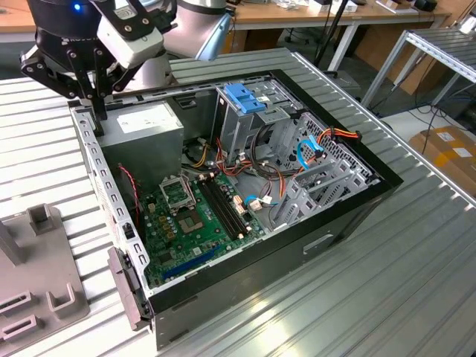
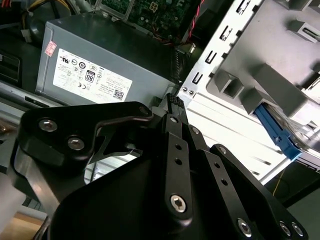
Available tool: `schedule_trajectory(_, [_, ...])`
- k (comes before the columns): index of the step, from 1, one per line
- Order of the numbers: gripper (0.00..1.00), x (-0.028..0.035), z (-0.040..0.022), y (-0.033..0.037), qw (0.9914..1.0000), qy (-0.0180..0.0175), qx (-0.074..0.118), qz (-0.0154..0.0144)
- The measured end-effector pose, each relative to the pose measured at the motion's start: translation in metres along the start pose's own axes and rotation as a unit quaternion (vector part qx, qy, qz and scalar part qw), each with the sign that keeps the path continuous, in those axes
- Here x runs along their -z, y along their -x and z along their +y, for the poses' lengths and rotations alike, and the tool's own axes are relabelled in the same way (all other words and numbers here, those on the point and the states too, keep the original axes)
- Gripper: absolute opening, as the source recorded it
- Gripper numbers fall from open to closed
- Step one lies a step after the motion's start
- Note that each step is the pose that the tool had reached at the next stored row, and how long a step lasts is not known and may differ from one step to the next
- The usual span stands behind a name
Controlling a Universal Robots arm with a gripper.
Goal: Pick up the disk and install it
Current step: 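Reach for the disk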
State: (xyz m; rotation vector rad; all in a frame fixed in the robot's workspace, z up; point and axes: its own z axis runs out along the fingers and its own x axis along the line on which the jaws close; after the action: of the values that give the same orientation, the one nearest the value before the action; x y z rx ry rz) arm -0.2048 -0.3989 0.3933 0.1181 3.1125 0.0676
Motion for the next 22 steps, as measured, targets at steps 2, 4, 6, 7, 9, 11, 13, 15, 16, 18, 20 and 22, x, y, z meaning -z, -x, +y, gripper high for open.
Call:
schedule_trajectory(2, [0.11,0.0000,-0.0001,-0.0010,1.00000,0.0000,0.000,0.0000])
schedule_trajectory(4, [0.11,0.0001,-0.0002,-0.0026,1.00000,0.0000,0.000,0.0000])
schedule_trajectory(6, [0.11,0.0001,-0.0005,-0.0063,1.00000,0.0000,0.000,0.0000])
schedule_trajectory(7, [0.11,0.0002,-0.0006,-0.0075,1.00000,0.0000,0.000,0.0000])
schedule_trajectory(9, [0.11,0.0002,-0.0007,-0.0095,1.00000,0.0000,0.000,0.0000])
schedule_trajectory(11, [0.11,0.0003,-0.0010,-0.0129,1.00000,0.0000,0.000,0.0000])
schedule_trajectory(13, [0.11,0.0004,-0.0011,-0.0154,1.00000,0.0000,0.000,0.0000])
schedule_trajectory(15, [0.11,0.0004,-0.0012,-0.0156,1.00000,0.0000,0.000,0.0000])
schedule_trajectory(16, [0.11,0.0004,-0.0012,-0.0157,1.00000,0.0000,0.000,0.0000])
schedule_trajectory(18, [0.11,0.0004,-0.0013,-0.0165,1.00000,0.0000,0.000,0.0000])
schedule_trajectory(20, [0.11,0.0005,-0.0015,-0.0192,1.00000,0.0000,0.000,0.0000])
schedule_trajectory(22, [0.11,0.0007,-0.0019,-0.0249,1.00000,0.0000,0.000,0.0000])
